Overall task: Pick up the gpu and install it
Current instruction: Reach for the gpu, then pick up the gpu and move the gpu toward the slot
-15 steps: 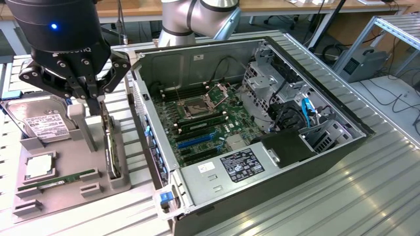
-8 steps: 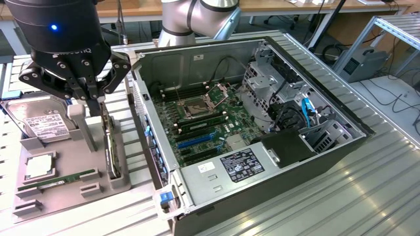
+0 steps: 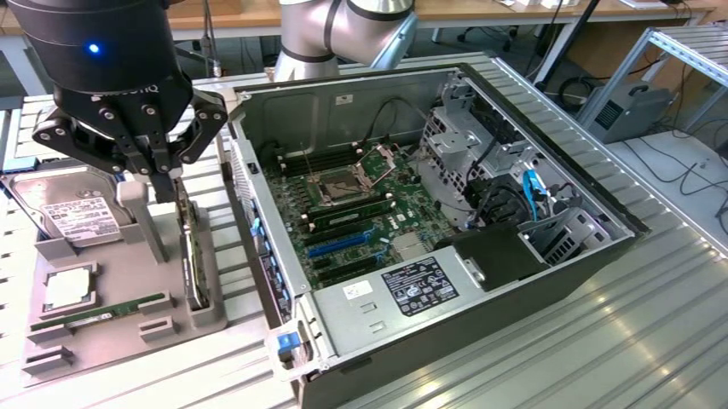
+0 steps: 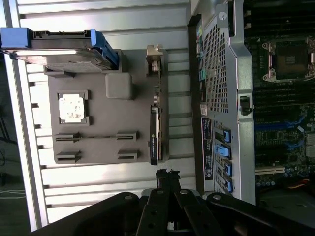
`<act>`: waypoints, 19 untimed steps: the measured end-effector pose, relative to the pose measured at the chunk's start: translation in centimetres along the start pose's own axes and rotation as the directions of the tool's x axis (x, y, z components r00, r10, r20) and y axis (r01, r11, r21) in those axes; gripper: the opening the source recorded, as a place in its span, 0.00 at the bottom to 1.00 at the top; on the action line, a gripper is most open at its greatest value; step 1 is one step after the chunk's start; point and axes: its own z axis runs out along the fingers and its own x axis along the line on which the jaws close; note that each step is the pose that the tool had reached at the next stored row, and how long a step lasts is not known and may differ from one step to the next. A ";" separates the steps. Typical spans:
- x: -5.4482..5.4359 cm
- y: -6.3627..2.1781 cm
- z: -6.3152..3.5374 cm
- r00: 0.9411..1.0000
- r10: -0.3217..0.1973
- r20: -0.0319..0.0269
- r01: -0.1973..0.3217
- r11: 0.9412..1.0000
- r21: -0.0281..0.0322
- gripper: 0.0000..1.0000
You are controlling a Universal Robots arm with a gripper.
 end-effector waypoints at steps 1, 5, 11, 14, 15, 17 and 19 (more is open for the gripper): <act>0.0 0.00 0.00 1.000 0.000 0.000 0.000 1.000 0.000 0.11; 0.0 0.00 0.00 1.000 0.000 0.000 0.000 1.000 0.000 0.11; 0.0 0.00 0.00 1.000 0.000 0.000 0.000 1.000 0.000 0.17; 0.0 0.00 0.00 1.000 0.000 0.000 0.000 1.000 0.000 0.29; 0.0 0.00 0.00 1.000 0.000 0.000 0.000 1.000 0.000 0.36; 0.0 0.00 0.00 1.000 0.000 0.000 0.000 1.000 0.000 0.42; 0.0 0.00 0.00 1.000 0.000 0.000 0.000 1.000 0.000 0.48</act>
